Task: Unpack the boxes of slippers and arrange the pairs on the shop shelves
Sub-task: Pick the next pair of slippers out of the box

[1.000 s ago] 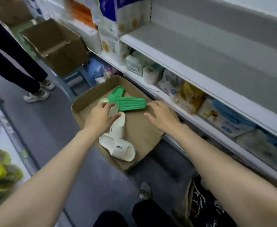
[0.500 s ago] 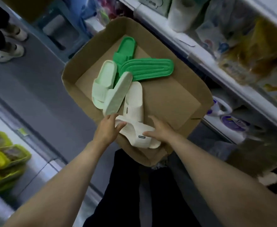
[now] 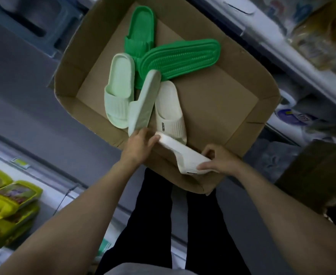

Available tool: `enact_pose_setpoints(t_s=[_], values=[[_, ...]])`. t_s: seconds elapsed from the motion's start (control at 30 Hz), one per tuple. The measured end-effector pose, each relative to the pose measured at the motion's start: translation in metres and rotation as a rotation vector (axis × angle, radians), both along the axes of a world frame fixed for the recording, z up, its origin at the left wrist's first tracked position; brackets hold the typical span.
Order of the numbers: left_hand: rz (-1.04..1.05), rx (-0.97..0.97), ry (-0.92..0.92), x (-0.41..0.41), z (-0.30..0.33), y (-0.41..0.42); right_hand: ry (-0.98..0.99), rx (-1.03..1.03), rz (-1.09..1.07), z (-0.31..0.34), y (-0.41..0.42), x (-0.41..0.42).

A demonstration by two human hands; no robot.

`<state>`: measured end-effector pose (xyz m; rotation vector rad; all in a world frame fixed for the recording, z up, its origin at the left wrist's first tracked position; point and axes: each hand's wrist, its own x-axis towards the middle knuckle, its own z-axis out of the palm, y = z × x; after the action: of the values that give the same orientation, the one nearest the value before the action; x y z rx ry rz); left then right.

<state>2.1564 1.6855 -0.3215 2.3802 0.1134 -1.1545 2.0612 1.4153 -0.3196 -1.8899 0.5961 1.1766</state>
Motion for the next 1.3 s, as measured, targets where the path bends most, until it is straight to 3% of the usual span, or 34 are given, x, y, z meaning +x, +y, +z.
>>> enact_pose_setpoints(t_s=[0.2, 0.27, 0.53, 1.0, 1.3], values=[[0.121, -0.050, 0.085, 0.012, -0.014, -0.027, -0.024, 0.190, -0.585, 0.037, -0.052, -0.009], [0.184, -0.052, 0.140, 0.014, -0.019, -0.039, -0.053, 0.207, -0.689, 0.039, -0.055, -0.008], [0.519, -0.057, 0.234, 0.009, -0.060, -0.058, -0.061, 0.176, -0.822, 0.019, -0.039, -0.012], [0.615, -0.148, 0.188, 0.004, -0.069, -0.054, -0.058, 0.117, -0.969, 0.009, -0.034, -0.022], [0.658, -0.368, 0.221, -0.003, -0.071, -0.074, -0.089, 0.134, -0.960, -0.008, -0.022, -0.009]])
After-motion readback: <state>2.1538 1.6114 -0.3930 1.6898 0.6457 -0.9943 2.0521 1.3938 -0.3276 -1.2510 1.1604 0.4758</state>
